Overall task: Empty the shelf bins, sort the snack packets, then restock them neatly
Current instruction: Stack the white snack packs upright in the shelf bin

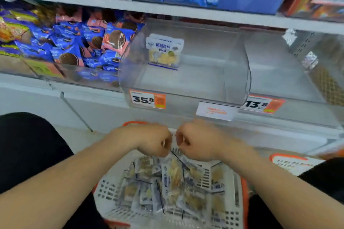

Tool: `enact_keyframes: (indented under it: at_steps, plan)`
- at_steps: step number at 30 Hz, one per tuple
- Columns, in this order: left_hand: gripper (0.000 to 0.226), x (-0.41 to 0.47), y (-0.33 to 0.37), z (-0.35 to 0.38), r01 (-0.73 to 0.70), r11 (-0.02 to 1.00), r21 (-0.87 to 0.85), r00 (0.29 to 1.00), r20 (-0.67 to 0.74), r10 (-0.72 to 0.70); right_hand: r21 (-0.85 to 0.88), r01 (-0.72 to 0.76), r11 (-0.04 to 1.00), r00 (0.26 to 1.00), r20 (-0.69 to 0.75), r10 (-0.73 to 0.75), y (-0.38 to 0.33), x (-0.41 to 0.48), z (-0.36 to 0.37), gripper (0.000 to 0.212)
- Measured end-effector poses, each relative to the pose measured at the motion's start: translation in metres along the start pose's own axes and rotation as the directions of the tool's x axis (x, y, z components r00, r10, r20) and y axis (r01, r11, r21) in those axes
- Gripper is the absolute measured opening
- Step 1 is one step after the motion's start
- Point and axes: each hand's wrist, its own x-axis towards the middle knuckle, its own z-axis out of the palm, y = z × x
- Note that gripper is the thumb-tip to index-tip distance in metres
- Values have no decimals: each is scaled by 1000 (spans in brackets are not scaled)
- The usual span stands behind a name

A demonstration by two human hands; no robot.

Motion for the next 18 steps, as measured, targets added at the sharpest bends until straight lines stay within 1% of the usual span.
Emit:
enact_keyframes:
  at_steps: [1, 3, 5, 9, 11, 12, 14, 15, 17, 18]
  plan:
    - [6, 13, 0, 13, 9, 1000, -10, 1000, 20, -9, -18, -35, 999, 996, 81, 37, 6, 3, 19, 18]
    - [19, 37, -2, 37, 46, 997, -57, 998, 43, -43, -50, -100, 994, 975, 195, 108, 18, 9, 52, 20]
    - [27, 56, -11, 63, 85, 994, -72, 995, 52, -81, -47, -156, 987, 960, 229, 163, 33, 17, 82, 18]
    - [20, 84, -39, 112, 191, 980, -62, 980, 72, -187, 75, -303, 950, 920, 284, 271, 57, 27, 141, 18]
    - [16, 93, -51, 135, 238, 967, -94, 971, 64, -232, 40, -356, 934, 877, 359, 319, 68, 28, 173, 10]
    - [17, 98, -54, 146, 247, 962, -117, 969, 58, -242, 17, -392, 920, 841, 411, 351, 75, 27, 190, 10]
    - [26, 108, -56, 172, 252, 955, -156, 968, 37, -250, -12, -468, 884, 761, 503, 410, 84, 27, 221, 25]
    - [33, 114, -55, 184, 254, 952, -169, 967, 22, -254, -2, -504, 864, 728, 537, 425, 85, 28, 235, 25]
    - [45, 126, -51, 206, 252, 950, -185, 967, -2, -257, 51, -560, 827, 696, 569, 437, 85, 29, 262, 15]
    - [49, 132, -48, 215, 245, 952, -184, 968, -8, -251, 76, -580, 811, 695, 565, 445, 84, 30, 274, 19]
